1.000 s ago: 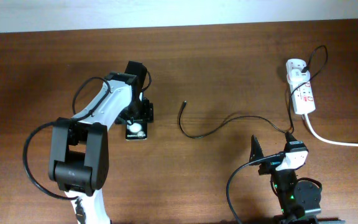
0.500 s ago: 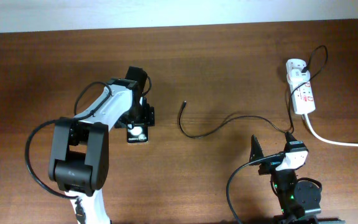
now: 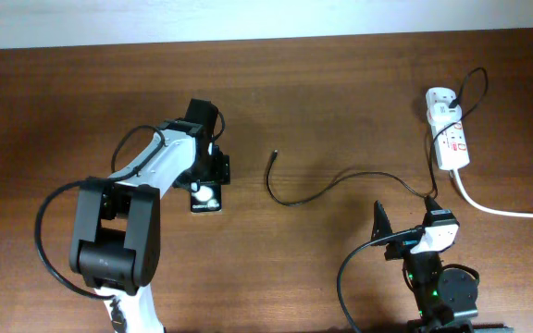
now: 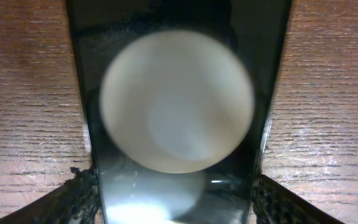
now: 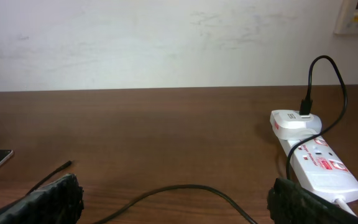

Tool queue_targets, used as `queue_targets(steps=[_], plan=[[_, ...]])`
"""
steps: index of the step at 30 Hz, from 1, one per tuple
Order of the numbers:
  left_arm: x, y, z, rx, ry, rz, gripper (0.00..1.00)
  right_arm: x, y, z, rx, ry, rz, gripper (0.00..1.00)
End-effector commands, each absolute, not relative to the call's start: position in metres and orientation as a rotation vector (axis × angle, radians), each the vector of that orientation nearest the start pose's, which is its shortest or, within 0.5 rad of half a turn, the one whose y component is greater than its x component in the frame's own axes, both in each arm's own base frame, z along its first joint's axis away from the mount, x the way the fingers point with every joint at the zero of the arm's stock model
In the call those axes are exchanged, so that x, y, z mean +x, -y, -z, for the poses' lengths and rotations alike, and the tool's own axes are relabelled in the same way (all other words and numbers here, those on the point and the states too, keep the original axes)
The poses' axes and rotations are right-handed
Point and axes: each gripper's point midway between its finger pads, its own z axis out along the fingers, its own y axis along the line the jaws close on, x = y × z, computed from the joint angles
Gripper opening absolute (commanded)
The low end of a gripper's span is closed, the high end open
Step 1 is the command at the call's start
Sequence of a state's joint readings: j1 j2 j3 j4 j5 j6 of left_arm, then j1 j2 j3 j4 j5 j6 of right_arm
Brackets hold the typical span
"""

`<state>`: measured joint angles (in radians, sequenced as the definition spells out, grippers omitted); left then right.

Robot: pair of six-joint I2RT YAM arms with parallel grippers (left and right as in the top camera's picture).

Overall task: Plug charger to phone and switch on socket
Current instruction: 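Close the left gripper on the phone's long edges, then lift the phone with the left gripper and tilt it upright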

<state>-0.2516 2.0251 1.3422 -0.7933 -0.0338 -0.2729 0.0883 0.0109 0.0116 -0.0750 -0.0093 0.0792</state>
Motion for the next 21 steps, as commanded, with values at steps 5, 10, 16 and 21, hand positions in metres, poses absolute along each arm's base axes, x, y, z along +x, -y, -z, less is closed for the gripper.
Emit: queue_targets(steps=[5,10,16,21], plan=[[0.363,0.087,0.016,-0.034,-3.095,-0.048,0.74,0.245,-0.024,-0.156,-0.015,-1.649,-0.142,0.99],[0.382,0.092,-0.014,-0.035,-3.069,-0.036,0.71,0.245,-0.024,-0.156,-0.015,-1.649,-0.142,0.99],[0.396,0.096,-0.039,-0.035,-3.045,-0.026,0.70,0.245,-0.024,-0.156,-0.015,-1.649,-0.142,0.99],[0.397,0.096,-0.040,-0.035,-3.043,-0.025,0.70,0.245,-0.024,-0.156,-0.015,-1.649,-0.142,0.99]])
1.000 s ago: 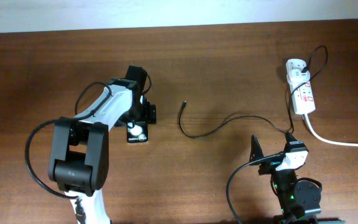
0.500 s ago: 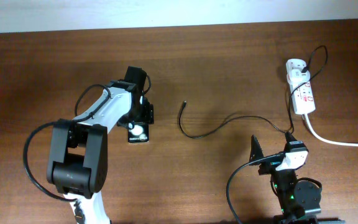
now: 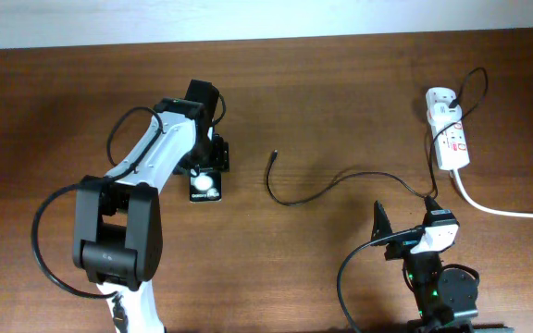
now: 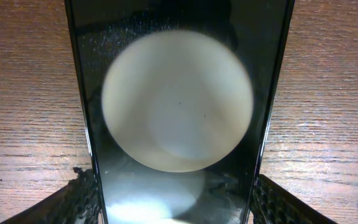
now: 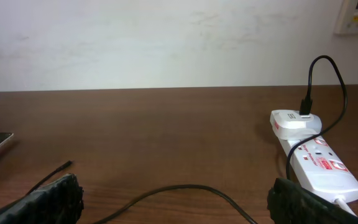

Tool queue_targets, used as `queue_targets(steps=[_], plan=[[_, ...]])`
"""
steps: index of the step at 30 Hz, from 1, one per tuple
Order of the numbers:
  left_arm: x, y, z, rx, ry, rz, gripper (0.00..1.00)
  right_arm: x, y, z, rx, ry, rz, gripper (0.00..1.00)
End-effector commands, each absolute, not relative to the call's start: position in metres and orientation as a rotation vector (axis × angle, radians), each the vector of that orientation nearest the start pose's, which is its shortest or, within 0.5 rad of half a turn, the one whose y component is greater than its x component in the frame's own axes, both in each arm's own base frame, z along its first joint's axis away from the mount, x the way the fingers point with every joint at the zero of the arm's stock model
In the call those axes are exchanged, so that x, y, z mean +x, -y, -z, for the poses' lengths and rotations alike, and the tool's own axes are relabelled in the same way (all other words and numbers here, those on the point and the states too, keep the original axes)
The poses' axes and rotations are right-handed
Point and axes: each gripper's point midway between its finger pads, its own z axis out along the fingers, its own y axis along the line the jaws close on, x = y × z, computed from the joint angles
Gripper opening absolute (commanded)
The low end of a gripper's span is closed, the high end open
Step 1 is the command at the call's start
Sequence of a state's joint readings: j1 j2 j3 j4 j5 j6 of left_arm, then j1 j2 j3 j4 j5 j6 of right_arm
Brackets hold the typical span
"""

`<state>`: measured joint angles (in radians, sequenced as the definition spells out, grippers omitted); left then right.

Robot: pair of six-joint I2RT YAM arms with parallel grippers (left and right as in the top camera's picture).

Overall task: Plug charger to phone and switch on socket
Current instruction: 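Lift the phone with the left gripper and tilt it upright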

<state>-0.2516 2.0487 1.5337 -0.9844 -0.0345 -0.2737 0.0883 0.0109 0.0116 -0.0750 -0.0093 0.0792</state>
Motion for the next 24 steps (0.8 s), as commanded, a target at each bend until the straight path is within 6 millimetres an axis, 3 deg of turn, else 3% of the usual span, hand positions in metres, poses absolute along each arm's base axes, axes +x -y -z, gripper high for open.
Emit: queue_targets(steps=[1,9,24], plan=[[0.397,0.096,-0.040,-0.035,-3.044,-0.024,0.70,0.245,-0.024,-0.156,-0.015,-1.649,-0.142,0.99],[0.406,0.129,-0.068,-0.017,-3.028,0.251,0.71,0.245,-0.024,-0.156,-0.015,-1.649,-0.142,0.99],[0.402,0.163,-0.077,0.008,-3.020,0.557,0.66,0.245,-0.024,-0.156,-0.015,-1.649,-0.142,0.99]])
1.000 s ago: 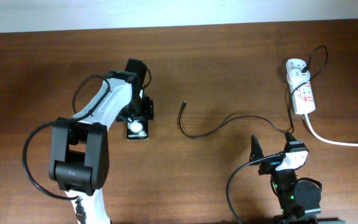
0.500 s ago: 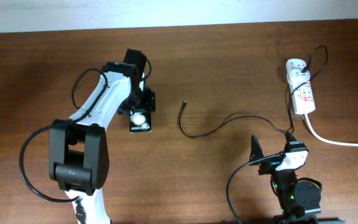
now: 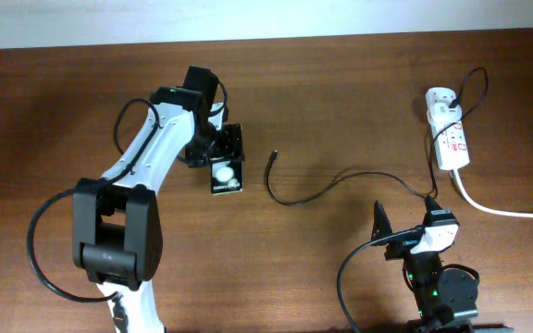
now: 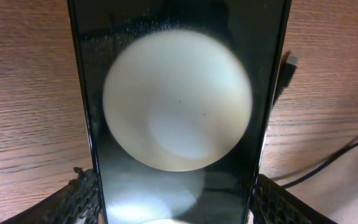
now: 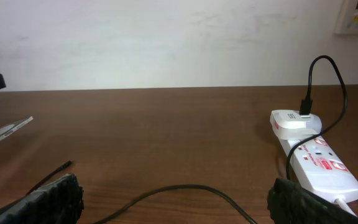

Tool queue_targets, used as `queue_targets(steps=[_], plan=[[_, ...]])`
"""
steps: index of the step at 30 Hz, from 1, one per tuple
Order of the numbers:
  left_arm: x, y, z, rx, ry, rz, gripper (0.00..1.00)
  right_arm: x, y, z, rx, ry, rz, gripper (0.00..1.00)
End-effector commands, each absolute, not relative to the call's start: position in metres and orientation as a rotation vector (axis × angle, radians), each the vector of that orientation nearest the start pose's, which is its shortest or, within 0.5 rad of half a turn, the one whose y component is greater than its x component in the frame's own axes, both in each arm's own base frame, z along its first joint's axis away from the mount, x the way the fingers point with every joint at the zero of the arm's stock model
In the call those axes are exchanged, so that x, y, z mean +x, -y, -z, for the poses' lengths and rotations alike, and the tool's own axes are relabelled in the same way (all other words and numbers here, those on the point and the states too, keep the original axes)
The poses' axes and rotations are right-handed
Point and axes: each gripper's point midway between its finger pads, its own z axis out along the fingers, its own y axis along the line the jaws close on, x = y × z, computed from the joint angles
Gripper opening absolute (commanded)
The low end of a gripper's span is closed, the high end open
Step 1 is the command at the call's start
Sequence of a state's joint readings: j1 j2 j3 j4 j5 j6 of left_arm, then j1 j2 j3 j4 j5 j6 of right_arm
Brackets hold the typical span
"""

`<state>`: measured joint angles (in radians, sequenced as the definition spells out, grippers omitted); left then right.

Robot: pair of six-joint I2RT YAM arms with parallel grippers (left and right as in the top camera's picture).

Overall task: Plug charger to phone and switch on socket
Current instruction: 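Lift the phone with the left gripper and tilt it upright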

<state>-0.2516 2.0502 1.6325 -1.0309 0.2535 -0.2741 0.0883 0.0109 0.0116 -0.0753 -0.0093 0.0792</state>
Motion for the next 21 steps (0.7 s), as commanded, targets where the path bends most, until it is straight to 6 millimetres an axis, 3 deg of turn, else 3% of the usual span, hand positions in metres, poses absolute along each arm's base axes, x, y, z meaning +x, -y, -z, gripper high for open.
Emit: queue_targets(steps=[1,5,14,17,21], plan=[[0.403,0.166,-0.078,0.014,-3.012,0.589,0.65,0.245,-0.024,-0.156,-0.015,-1.649,-0.142,0.99],[0.402,0.174,-0.082,-0.028,-3.010,0.665,0.62,0.245,-0.024,-0.156,-0.015,-1.649,-0.142,0.99],[0.400,0.180,-0.084,-0.091,-3.017,0.728,0.08,0.245,-0.024,-0.156,-0.015,-1.649,-0.142,0.99],[0.399,0.182,-0.085,-0.103,-3.018,0.747,0.00,0.245,-0.024,-0.156,-0.015,-1.649,-0.142,0.99],[0.397,0.187,-0.088,-0.158,-3.024,0.810,0.00,0.245,-0.024,-0.156,-0.015,-1.649,-0.142,0.99]])
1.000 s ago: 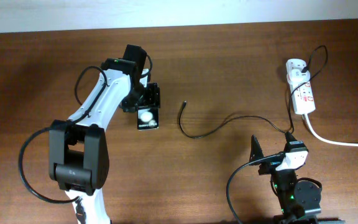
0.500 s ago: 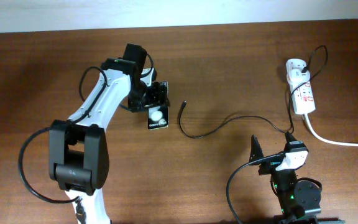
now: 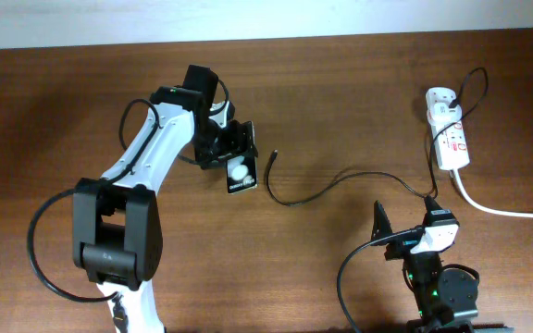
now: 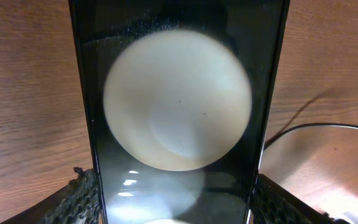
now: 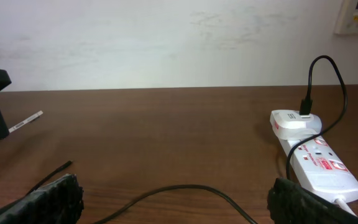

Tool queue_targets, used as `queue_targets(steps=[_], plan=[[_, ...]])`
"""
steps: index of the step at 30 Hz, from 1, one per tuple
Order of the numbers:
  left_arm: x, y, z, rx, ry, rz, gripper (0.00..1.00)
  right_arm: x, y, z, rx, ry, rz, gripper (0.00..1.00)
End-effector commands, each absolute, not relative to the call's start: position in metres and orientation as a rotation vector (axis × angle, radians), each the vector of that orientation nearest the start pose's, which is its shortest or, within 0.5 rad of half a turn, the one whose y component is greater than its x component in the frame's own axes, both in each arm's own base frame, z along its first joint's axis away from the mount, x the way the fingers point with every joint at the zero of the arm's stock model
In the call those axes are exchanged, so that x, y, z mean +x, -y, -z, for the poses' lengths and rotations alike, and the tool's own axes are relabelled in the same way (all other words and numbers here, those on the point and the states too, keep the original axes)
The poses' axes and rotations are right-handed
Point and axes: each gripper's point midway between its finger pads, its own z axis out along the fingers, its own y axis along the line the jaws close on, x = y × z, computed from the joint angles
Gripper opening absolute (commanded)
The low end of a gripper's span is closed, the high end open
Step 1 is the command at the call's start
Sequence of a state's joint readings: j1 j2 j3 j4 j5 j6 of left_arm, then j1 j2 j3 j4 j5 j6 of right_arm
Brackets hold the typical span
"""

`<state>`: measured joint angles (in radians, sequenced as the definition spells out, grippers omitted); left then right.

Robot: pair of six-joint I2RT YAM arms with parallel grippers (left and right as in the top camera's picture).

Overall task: Plug charger to phone and switch on socket
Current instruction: 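Lift the phone with the left gripper and tilt it upright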

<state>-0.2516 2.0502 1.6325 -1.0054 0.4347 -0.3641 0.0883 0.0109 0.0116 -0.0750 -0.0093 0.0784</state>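
My left gripper point(image 3: 229, 151) is shut on the black phone point(image 3: 241, 174), holding it tilted above the table; its glossy screen reflects a round lamp. The phone point(image 4: 179, 124) fills the left wrist view between both fingers. The charger cable's free plug tip point(image 3: 272, 154) lies just right of the phone. The black cable point(image 3: 340, 180) runs right to a white adapter point(image 3: 440, 96) on the white power strip point(image 3: 452, 141). My right gripper point(image 5: 179, 205) is open low near the front edge, with the cable point(image 5: 185, 186) lying before it.
The brown wooden table point(image 3: 359, 83) ends at a white wall along the back. The power strip's white lead point(image 3: 498, 211) goes off the right edge. The right arm's base point(image 3: 438, 287) sits at the front right.
The left gripper has carried the phone a little further right, and it now hangs right beside the cable's plug tip, turned more. The right arm has not moved.
The left gripper was first shut on the phone low at the table's left centre. It then held it slightly further back, then further right and lifted. Now the phone hangs next to the cable tip. The right gripper stayed open and still throughout.
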Motion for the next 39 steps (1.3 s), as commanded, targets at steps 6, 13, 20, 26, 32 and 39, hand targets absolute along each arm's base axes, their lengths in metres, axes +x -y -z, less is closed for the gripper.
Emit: queue_targets(steps=[6,13,20,26,32,39], plan=[[0.392,0.200,-0.097,-0.164,-3.018,0.954,0.00,0.245,-0.024,-0.156,-0.015,-1.649,-0.142,0.99],[0.391,0.203,-0.099,-0.228,-3.024,0.992,0.00,0.245,-0.024,-0.156,-0.015,-1.649,-0.142,0.99],[0.393,0.206,-0.122,-0.277,-2.953,1.310,0.00,0.245,-0.024,-0.156,-0.015,-1.649,-0.142,0.99],[0.395,0.202,-0.141,-0.321,-2.878,1.527,0.00,0.245,-0.024,-0.156,-0.015,-1.649,-0.142,0.99],[0.396,0.201,-0.144,-0.515,-2.897,1.572,0.00,0.245,-0.024,-0.156,-0.015,-1.649,-0.142,0.99],[0.395,0.203,-0.160,-0.562,-2.845,1.741,0.00,0.245,-0.024,-0.156,-0.015,-1.649,-0.142,0.99]])
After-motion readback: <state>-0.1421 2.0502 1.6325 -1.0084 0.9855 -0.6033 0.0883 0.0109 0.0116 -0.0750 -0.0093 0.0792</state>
